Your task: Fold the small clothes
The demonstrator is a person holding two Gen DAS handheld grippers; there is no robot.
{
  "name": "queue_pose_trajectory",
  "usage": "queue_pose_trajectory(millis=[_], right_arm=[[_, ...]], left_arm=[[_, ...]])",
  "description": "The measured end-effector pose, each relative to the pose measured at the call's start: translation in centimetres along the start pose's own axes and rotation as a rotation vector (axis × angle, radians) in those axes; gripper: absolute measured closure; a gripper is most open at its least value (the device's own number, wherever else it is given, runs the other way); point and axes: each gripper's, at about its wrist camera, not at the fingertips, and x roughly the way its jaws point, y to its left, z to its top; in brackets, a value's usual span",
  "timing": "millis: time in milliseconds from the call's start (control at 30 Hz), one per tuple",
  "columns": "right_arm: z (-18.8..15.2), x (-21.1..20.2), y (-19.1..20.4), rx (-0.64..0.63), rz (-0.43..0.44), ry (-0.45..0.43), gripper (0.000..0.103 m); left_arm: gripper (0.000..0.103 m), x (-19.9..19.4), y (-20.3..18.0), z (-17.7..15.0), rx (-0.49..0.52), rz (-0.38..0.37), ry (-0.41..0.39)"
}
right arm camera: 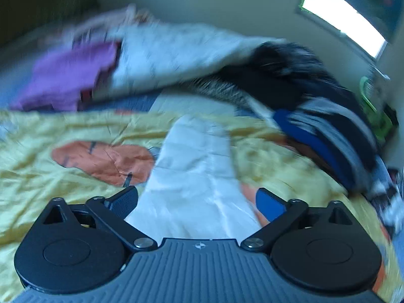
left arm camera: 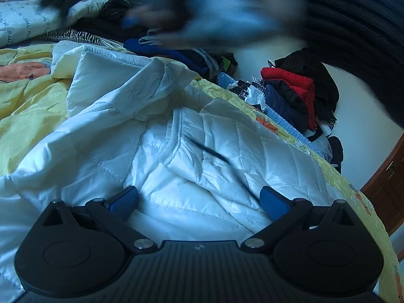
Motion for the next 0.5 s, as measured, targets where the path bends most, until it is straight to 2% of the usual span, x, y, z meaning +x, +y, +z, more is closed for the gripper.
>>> queue_pose_trajectory(millis=[33,100,167,367,433,500], right_arm=[[0.9,1.9,1.1,-0.026,0.005,0.022,0.011],[2.1,5.4,2.7,-0.051,0.012,0.059,0.025],[2.9,8.2,3.6,-0.067,0.013,0.092,0.029],[3.6,13.5,2.7,-0.034,-0.048,0.143,0.027],[3.7,14.5,2.3,0.010,-0.038,0.158,0.025],[3.5,15.2,2.2,0.037,-0.011,0.157,0.016]], left_arm=[[0.000,0.0,0.0,0.0,0.000,0.000,0.000],[0.000,0.0,0.0,0.0,0.004,0.002,0.000],[0.000,0.1,-0.1,0.0,0.007,0.006,0.001],[0.000,0.1,-0.1,0.0,0.007,0.003,0.001],[0.000,0.1,-0.1,0.0,0.008,0.002,0.001],[0.000,0.1,-0.1,0.1,0.008,0.001,0.001]])
